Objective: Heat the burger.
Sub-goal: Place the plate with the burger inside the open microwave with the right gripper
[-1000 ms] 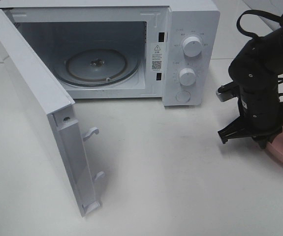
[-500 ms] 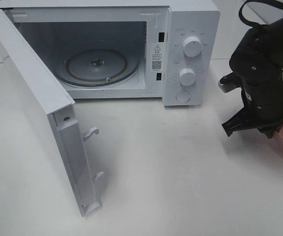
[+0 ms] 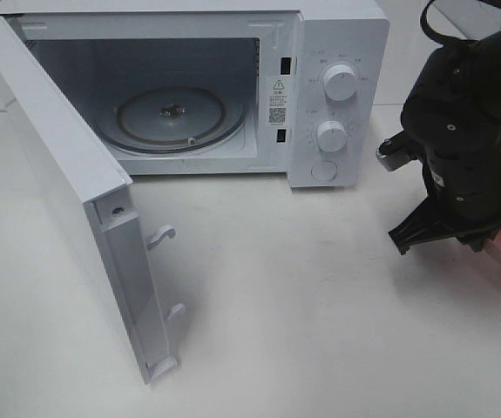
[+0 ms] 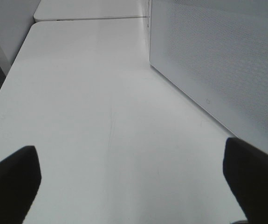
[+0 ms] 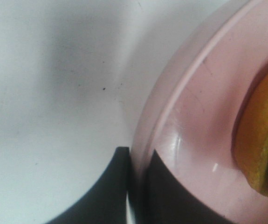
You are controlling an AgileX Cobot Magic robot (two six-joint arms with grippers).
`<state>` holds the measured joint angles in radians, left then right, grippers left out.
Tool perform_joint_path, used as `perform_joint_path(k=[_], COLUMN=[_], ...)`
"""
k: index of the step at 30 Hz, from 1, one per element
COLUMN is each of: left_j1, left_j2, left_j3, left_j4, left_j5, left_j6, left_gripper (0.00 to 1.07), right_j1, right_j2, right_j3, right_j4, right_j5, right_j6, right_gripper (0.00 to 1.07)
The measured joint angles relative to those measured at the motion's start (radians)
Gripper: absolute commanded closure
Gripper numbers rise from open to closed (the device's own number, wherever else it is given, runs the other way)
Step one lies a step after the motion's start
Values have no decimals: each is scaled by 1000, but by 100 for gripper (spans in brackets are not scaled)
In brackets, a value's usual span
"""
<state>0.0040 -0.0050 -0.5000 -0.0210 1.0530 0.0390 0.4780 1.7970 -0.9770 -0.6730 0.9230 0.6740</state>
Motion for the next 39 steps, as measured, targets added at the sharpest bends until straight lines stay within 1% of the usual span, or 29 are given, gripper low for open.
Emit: perform_joint_path(k=[2,3,6,8,10,11,14,16,18,19,20,21,23,24,26,27,28,29,33,35,36,37,39], left_j1=[0,0,0,0,0,0,0,0,0,0,0,0,0,0,0,0,0,0,0,0,0,0,0], left_j2=[0,0,0,0,0,0,0,0,0,0,0,0,0,0,0,0,0,0,0,0,0,0,0], left_j3=[0,0,0,0,0,0,0,0,0,0,0,0,0,0,0,0,0,0,0,0,0,0,0], left_j4=[0,0,0,0,0,0,0,0,0,0,0,0,0,0,0,0,0,0,0,0,0,0,0], left_j5=[0,0,0,0,0,0,0,0,0,0,0,0,0,0,0,0,0,0,0,0,0,0,0], left_j6=[0,0,0,0,0,0,0,0,0,0,0,0,0,0,0,0,0,0,0,0,0,0,0], left_gripper=[7,7,7,7,7,7,7,7,7,7,7,7,7,7,7,7,7,7,7,7,7,7,7], right_j1=[10,31,40,90,102,132,147,203,215,244,244,273,283,310,320,345,345,366,397,430,430,454,467], right_j2=[-10,-25,-32,-61,-68,-89,-100,-133,-140,-158,-158,-182,-193,-214,-221,-238,-238,-255,-274,-287,-287,-295,-301], right_j3=[10,29,39,87,96,117,124,155,161,175,175,189,194,205,210,221,221,231,248,262,262,269,272], right_j4=[0,0,0,1,1,1,0,0,0,0,0,1,1,1,1,1,1,1,1,1,1,1,2], right_j5=[1,1,1,1,1,0,0,5,7,7,7,8,10,17,24,31,31,36,40,61,61,67,73], right_j6=[0,0,0,0,0,0,0,0,0,0,0,1,1,2,2,3,3,4,4,2,2,1,1], right_gripper=[107,107,107,107,107,107,107,107,107,107,107,107,107,107,107,107,107,107,107,107,107,107,107])
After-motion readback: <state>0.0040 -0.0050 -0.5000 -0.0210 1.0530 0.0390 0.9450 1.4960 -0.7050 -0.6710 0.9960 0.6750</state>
